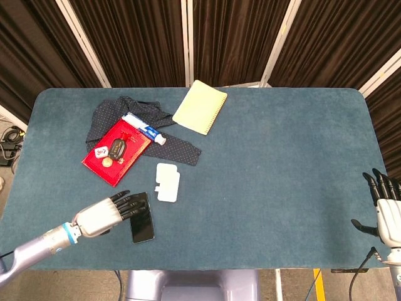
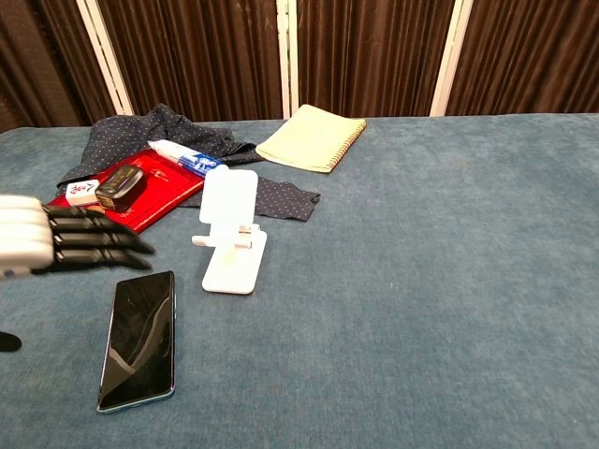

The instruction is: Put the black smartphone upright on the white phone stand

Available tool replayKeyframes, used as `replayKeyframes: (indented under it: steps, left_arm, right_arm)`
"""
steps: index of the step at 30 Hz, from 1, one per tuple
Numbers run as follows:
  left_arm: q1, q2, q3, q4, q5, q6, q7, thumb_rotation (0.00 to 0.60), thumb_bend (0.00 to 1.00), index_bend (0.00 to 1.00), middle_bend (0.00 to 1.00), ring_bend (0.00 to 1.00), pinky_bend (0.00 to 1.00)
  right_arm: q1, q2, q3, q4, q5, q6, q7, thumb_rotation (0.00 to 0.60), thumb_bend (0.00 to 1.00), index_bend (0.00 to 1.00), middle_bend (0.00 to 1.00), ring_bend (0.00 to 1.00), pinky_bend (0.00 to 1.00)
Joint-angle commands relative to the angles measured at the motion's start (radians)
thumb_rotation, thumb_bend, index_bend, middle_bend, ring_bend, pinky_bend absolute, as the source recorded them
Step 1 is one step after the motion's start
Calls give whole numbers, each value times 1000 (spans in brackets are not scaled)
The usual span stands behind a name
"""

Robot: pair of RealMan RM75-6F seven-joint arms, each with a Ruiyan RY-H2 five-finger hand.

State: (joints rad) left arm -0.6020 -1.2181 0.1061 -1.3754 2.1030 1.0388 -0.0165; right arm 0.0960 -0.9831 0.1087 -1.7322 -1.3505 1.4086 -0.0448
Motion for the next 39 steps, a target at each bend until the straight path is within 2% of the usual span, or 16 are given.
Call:
replayKeyframes:
  steps: [1,6,17,30,39]
  left_arm:
    - [-62,-66,37,110,95,53,-42,600,0,18,0,26,110]
    - [-109,-123,77,217,135,67,-104,600,0,26,0,41,119]
    - [-172,-232,117,385,130,93,-157,600,0,32,0,49,129]
    - [-211,-287,154,481,67,85,-169,600,0,46,0,71,140]
    - [-240,-307,175,466,41,75,-157,600,0,102,29,114,186]
  right_arm:
    - [1,-2,5,5,17,-6,-2,600,0,0,0,0,0]
    - [0,-2,12,12,35,-8,2,600,0,0,0,0,0]
    - [-2,1,17,19,50,-13,13,600,0,0,0,0,0]
    - [2,0,18,24,60,-27,16,600,0,0,0,0,0]
    - [2,3,17,22,64,-34,18,600,0,0,0,0,0]
